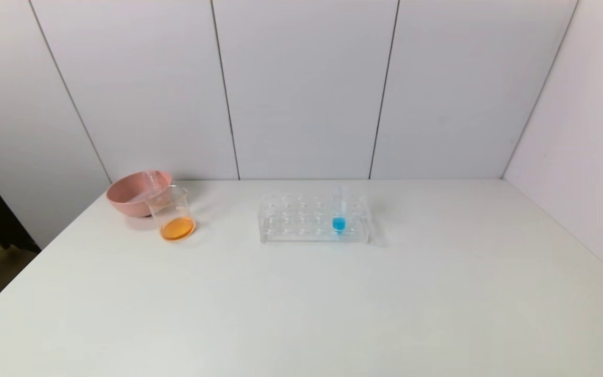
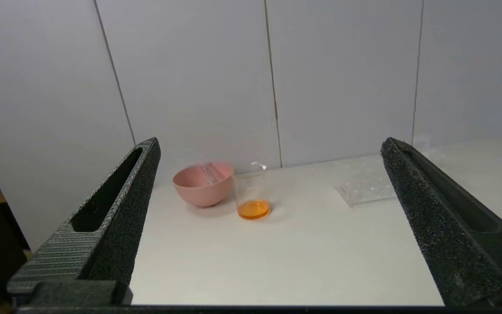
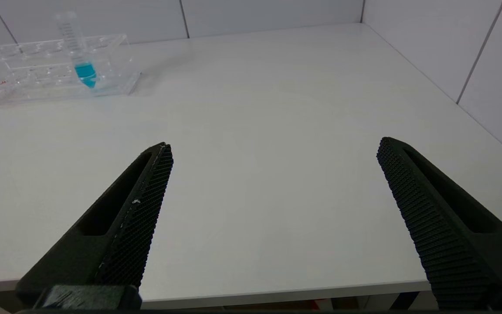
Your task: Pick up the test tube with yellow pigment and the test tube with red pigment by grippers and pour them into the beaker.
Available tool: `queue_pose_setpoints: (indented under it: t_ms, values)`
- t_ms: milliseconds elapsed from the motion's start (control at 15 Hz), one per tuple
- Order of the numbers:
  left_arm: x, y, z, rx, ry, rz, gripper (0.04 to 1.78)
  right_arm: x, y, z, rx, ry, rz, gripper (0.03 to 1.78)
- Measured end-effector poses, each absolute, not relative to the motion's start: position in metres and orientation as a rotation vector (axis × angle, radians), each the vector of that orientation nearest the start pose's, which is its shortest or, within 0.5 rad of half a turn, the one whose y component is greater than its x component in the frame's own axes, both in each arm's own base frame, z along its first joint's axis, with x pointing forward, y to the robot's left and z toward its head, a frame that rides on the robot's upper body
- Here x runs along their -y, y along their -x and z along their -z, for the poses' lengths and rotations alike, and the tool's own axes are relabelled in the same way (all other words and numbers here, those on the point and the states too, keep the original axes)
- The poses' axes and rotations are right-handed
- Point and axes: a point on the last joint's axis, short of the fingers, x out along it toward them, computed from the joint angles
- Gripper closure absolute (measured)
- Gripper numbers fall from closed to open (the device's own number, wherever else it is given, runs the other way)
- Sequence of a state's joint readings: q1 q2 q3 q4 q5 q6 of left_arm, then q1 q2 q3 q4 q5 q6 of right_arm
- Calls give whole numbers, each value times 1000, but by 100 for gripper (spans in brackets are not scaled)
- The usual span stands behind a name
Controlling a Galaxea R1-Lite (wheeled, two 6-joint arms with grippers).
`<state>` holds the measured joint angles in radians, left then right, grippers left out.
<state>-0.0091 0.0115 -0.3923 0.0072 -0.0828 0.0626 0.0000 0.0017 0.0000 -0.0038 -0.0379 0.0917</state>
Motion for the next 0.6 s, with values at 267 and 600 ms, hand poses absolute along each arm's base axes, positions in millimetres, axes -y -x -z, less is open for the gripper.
queue_pose_setpoints:
  t_ms: [267, 600]
  values:
    - [0, 27, -94, 95, -21, 16, 6, 1, 23, -76, 4, -92, 38, 10]
    - [-1, 23, -77, 11, 78, -13, 6, 1, 23, -76, 4, -92, 38, 10]
